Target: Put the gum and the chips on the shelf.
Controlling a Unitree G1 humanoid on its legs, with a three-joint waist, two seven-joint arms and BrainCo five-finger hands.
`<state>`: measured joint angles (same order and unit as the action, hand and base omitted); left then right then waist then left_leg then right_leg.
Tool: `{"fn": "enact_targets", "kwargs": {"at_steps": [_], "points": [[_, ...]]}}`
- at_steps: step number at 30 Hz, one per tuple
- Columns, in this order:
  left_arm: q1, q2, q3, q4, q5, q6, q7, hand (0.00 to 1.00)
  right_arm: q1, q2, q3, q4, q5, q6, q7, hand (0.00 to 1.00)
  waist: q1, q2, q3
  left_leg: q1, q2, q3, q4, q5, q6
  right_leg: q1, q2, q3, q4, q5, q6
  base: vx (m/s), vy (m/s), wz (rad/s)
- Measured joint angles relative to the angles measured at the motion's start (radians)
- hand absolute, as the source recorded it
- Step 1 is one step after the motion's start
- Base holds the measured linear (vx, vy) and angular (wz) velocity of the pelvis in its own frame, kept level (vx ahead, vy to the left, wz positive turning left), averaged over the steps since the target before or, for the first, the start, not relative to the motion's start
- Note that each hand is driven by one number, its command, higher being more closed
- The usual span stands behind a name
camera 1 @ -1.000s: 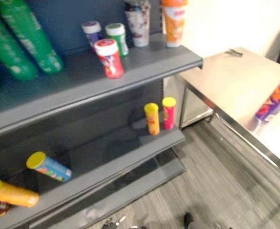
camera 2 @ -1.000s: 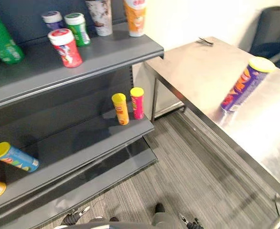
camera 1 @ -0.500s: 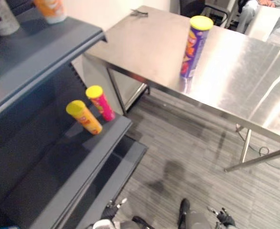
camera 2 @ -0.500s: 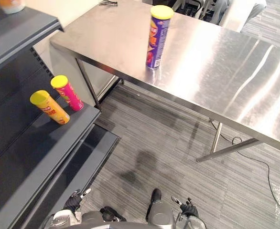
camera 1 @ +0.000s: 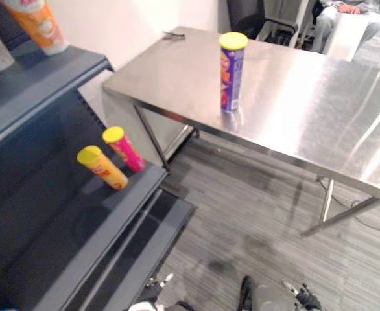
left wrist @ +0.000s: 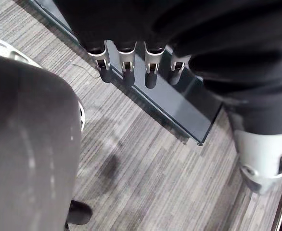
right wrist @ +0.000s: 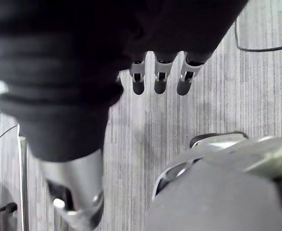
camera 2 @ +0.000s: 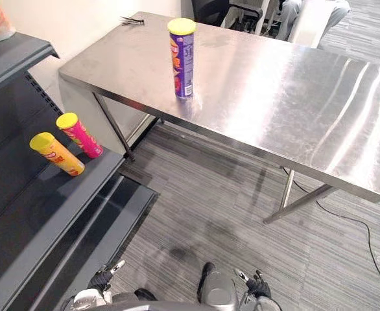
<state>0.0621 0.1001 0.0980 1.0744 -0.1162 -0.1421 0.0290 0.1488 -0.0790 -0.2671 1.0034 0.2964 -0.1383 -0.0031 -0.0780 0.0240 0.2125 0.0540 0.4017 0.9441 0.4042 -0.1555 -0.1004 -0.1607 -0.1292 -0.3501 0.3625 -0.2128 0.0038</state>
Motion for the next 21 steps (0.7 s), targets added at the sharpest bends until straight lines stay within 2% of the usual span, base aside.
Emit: {"fn": "enact_targets", "kwargs": {"at_steps": [1,2,3,4,5,6,9,11,12,13,14,17,21], "points": [[0.002,-0.007,0.02,-0.002,-0.017,0.0,-0.005,0.0,0.005,-0.001,-0.002,0.015,0.022,-0.001,0.0,0.0,0.002,-0.003,-0.001,-0.018,0.046,-0.07,0.095,0.02,0.031,0.01,0.024,0.03,0.01,-0.006,-0.012,0.07,-0.254,-0.48],[0.005,-0.012,0.026,-0.005,-0.031,-0.001,-0.006,0.0,0.007,-0.002,-0.002,0.018,0.028,-0.003,-0.001,0.0,0.003,-0.007,-0.002,-0.04,0.055,-0.128,0.144,0.035,0.054,0.017,0.029,0.043,0.014,-0.004,-0.018,0.08,-0.228,-1.01],[0.005,-0.026,0.022,-0.023,-0.038,-0.003,-0.01,0.0,0.004,-0.023,-0.009,0.035,0.034,-0.007,-0.001,0.0,0.013,-0.018,0.004,-0.095,-0.025,-0.388,0.154,-0.004,0.004,0.036,0.037,0.112,0.007,-0.015,-0.026,0.08,-0.132,-0.88],[0.004,-0.028,0.022,-0.022,-0.038,-0.004,-0.012,0.0,0.003,-0.027,-0.011,0.039,0.035,-0.007,-0.001,0.0,0.012,-0.016,0.004,-0.1,-0.035,-0.417,0.152,-0.01,0.0,0.04,0.037,0.121,0.003,-0.015,-0.025,0.08,-0.045,-1.14],[0.006,-0.034,0.021,-0.019,-0.038,-0.004,-0.014,0.0,0.004,-0.036,-0.039,0.051,0.036,-0.008,-0.001,0.0,0.012,-0.009,0.002,-0.108,-0.088,-0.495,0.134,-0.022,-0.008,0.062,0.043,0.154,-0.013,-0.013,-0.023,0.07,-0.009,-0.67],[0.01,-0.036,0.021,-0.02,-0.037,-0.006,-0.014,0.0,0.007,-0.04,-0.049,0.061,0.036,-0.008,-0.002,0.0,0.012,-0.008,0.001,-0.108,-0.108,-0.513,0.116,-0.023,-0.006,0.072,0.046,0.171,-0.017,-0.013,-0.023,0.09,0.0,-0.84],[0.011,-0.041,0.022,-0.022,-0.035,-0.022,-0.014,0.0,0.029,-0.042,-0.084,0.075,0.036,-0.007,-0.001,0.0,0.018,0.001,-0.002,-0.153,-0.176,-0.646,-0.033,-0.014,-0.019,0.092,0.077,0.232,-0.04,-0.011,-0.018,0.12,0.06,-0.7],[0.006,-0.043,0.022,-0.02,-0.034,-0.023,-0.013,0.0,0.033,-0.042,-0.105,0.077,0.037,-0.007,-0.001,0.0,0.031,0.004,-0.004,-0.158,-0.213,-0.743,-0.133,0.002,-0.025,0.095,0.091,0.281,-0.045,-0.007,0.007,0.16,0.134,-0.72],[0.006,-0.044,0.023,-0.018,-0.033,-0.022,-0.013,0.0,0.032,-0.042,-0.114,0.077,0.037,-0.008,-0.001,0.0,0.031,0.007,-0.006,-0.157,-0.221,-0.762,-0.154,0.019,-0.025,0.095,0.095,0.294,-0.043,-0.01,0.014,0.2,0.197,-0.74],[0.006,-0.05,0.024,-0.007,-0.03,-0.022,-0.012,0.0,0.033,-0.045,-0.121,0.076,0.037,-0.011,-0.001,0.0,0.032,0.02,-0.014,-0.152,-0.233,-0.779,-0.186,0.073,-0.019,0.093,0.099,0.318,-0.033,-0.021,0.033,0.21,0.234,-0.62],[0.004,-0.045,0.026,0.0,-0.028,-0.022,-0.012,0.0,0.034,-0.039,-0.128,0.077,0.037,-0.014,0.0,0.0,0.033,0.004,-0.02,-0.13,-0.256,-0.765,-0.192,0.078,-0.006,0.096,0.08,0.348,-0.021,-0.028,0.048,0.22,0.246,-0.53],[0.003,-0.033,0.026,0.016,-0.019,-0.022,-0.013,0.0,0.039,-0.002,-0.163,0.09,0.037,-0.013,0.01,0.0,0.031,-0.012,-0.042,-0.122,-0.296,-0.735,-0.191,0.043,0.029,0.115,0.037,0.367,-0.071,-0.017,0.071,0.23,0.286,-0.16],[-0.001,-0.019,0.025,0.023,-0.008,-0.022,-0.013,0.0,0.021,0.012,-0.2,0.112,0.036,-0.013,0.011,0.0,0.04,-0.02,-0.053,-0.111,-0.325,-0.691,-0.195,0.018,0.058,0.132,0.009,0.405,-0.13,0.006,0.106,0.16,0.194,-0.26]]}}
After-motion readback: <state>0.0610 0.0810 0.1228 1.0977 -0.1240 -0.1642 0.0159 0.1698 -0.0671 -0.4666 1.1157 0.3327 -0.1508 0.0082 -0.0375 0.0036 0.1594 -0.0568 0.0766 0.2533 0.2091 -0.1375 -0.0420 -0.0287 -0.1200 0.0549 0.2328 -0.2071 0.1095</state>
